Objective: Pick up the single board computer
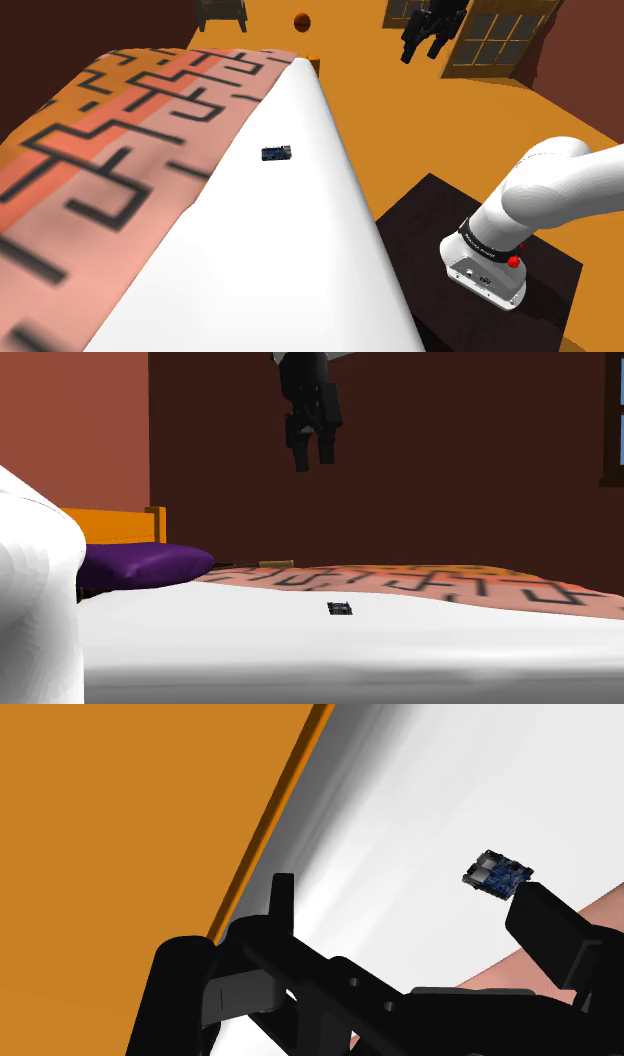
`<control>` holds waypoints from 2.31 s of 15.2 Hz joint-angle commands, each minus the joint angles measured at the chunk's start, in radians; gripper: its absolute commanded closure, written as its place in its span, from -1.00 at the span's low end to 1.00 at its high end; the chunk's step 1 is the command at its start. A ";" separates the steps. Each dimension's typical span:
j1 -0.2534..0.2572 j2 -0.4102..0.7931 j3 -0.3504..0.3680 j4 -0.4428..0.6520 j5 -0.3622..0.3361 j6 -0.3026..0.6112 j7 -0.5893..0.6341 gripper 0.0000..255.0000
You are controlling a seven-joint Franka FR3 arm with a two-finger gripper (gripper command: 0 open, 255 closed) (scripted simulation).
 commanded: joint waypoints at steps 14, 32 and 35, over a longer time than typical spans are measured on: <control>0.016 0.359 0.187 0.006 0.060 0.300 0.295 -1.00; 0.071 1.059 0.297 0.402 -0.096 0.508 0.724 -1.00; 0.080 1.101 0.292 0.417 -0.107 0.531 0.741 -1.00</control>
